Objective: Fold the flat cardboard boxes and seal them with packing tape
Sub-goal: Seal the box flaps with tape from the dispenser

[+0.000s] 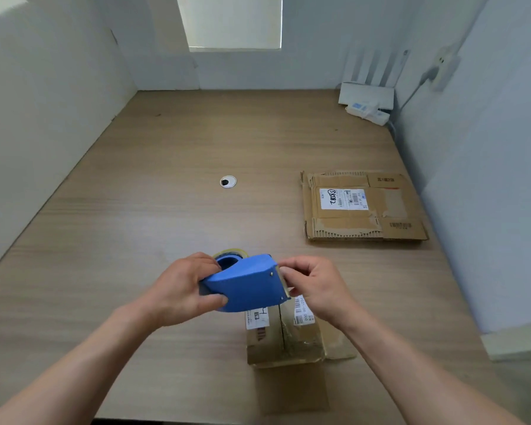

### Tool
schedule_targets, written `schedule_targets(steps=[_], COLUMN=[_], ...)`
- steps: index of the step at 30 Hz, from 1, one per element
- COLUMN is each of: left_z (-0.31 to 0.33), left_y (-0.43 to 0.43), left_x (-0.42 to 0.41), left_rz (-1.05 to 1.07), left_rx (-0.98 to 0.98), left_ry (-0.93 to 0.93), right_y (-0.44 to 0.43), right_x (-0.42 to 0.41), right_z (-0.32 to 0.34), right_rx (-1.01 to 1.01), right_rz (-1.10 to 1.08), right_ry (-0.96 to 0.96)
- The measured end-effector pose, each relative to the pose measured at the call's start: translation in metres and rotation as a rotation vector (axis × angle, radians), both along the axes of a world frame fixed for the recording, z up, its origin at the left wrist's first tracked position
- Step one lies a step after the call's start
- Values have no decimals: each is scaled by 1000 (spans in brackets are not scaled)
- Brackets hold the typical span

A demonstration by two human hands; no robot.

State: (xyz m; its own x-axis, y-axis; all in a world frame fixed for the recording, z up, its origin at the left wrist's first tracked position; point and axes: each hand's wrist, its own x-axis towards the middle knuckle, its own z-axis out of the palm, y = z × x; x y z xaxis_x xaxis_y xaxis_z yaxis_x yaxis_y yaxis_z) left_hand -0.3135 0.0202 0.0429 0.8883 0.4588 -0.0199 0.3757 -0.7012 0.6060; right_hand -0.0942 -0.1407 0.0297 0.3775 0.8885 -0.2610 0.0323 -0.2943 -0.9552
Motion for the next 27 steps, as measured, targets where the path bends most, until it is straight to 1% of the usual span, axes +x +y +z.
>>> schedule_targets(steps=[5, 7, 11, 13, 15, 20, 23, 27], left_z=[4, 7, 11, 14, 14, -2, -11, -19], left_y=[-2, -3, 12, 26, 37, 49, 54, 55], left_x=[5, 7, 9, 6, 3, 10, 16, 25], left_rz=[162, 193, 281, 359, 411, 511, 533, 551], left_rx=[-110, -147, -295, -328, -362, -436, -461, -425], left_ry=[7, 18, 22, 36, 89, 239, 287, 353], right_y=[2, 4, 7, 7, 8, 21, 27, 34], right_x=[4, 7, 25, 46, 64, 64, 62, 63], right_z=[-3, -1, 11, 10, 2, -27, -43, -55], right_rx=[33, 29, 51, 39, -16, -182, -231, -265], right_rz=[-83, -75, -40, -114, -164, -144, -183, -181], right_ry=[-81, -126, -218, -237, -239, -234, -238, -291])
